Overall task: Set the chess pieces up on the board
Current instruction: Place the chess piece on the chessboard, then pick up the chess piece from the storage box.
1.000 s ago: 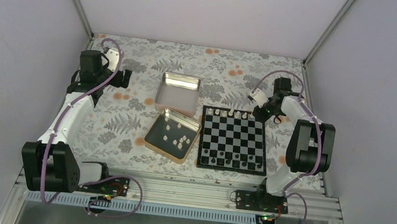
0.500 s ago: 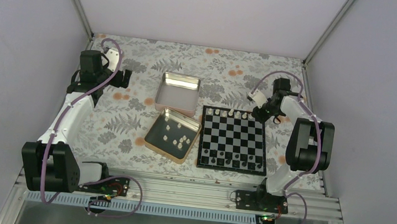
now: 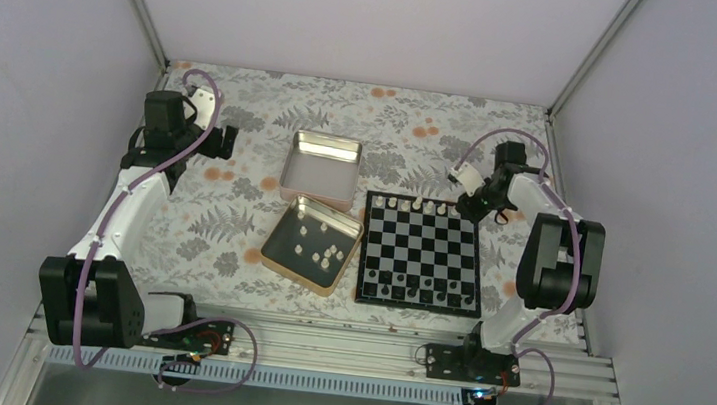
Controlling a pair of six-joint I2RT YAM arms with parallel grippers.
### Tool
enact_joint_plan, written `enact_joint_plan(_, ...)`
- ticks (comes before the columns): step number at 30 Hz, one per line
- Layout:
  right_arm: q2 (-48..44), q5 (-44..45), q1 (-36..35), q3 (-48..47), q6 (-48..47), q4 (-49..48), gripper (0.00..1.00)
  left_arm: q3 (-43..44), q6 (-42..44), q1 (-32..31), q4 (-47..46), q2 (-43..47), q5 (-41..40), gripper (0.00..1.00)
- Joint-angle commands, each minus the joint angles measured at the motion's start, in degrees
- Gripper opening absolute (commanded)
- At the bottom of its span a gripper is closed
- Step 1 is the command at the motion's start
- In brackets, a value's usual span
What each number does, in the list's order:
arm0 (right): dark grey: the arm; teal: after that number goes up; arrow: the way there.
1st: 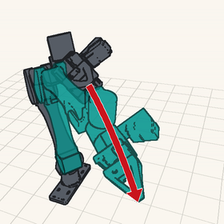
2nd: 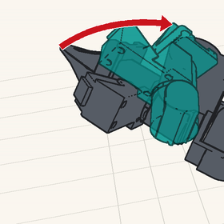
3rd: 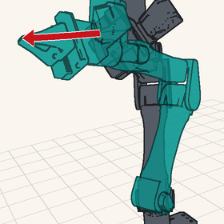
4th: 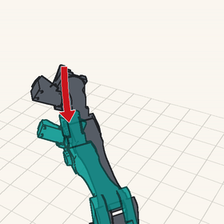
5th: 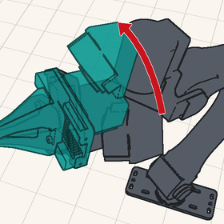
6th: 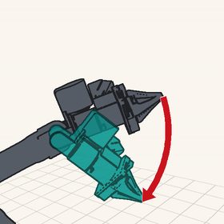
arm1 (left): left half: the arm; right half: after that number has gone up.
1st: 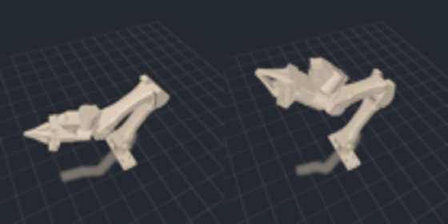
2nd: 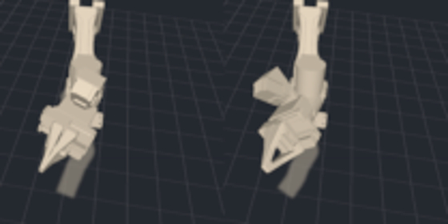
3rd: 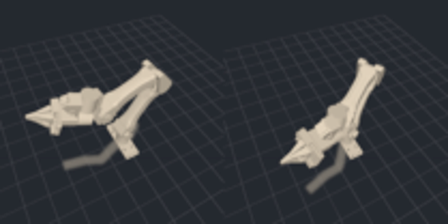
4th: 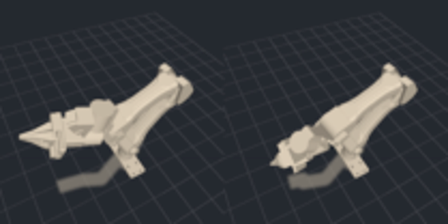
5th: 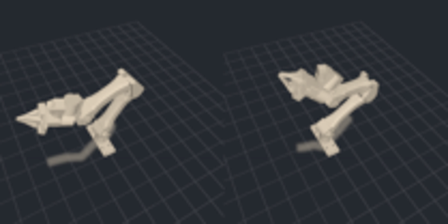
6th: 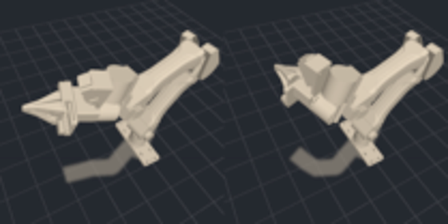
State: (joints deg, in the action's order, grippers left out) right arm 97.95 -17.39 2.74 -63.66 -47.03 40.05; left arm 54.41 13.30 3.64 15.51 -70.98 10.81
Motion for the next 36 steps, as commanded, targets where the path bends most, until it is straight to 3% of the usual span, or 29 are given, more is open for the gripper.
enact_joint_plan(1, 0.31, -0.37, 0.68, -0.57, -0.96, 0.8, 0.08, 0.54, 0.67, 0.22, 0.01, 0.14, 0.62, 1.0)
enact_joint_plan(7, 0.71, -0.83, 0.68, -0.84, -1.08, 1.25, 0.14, 0.51, 0.68, 0.24, 0.04, 0.06, 0.63, 1.0)
enact_joint_plan(13, -0.87, -1.67, 0.66, -1.8, -0.49, 0.64, 0.4, 0.54, 0.67, 0.23, 0.03, 0.16, 0.47, 1.0)
enact_joint_plan(20, -7.49, -4.64, -1.31, -9.02, 1.57, 5.1, 0.43, 0.53, 0.61, 0.2, -0.16, 0.36, 0.32, 1.0)
enact_joint_plan(23, -9.37, -3.22, -6.99, -13.15, 3.23, 7.99, 0.44, 0.6, 0.59, 0.23, -0.13, 0.12, 0.35, 1.0)
enact_joint_plan(28, -7.96, 1.15, -22.96, -19.19, 7.29, 9.61, 0.44, 0.4, 0.67, 0.23, -0.14, 0.43, 0.3, 1.0)
enact_joint_plan(36, 2.68, 2.24, -43.6, -28.86, 9.32, 9.82, 0.43, 0.23, 0.94, 0.2, -0.22, 0.87, 0.12, 1.0)
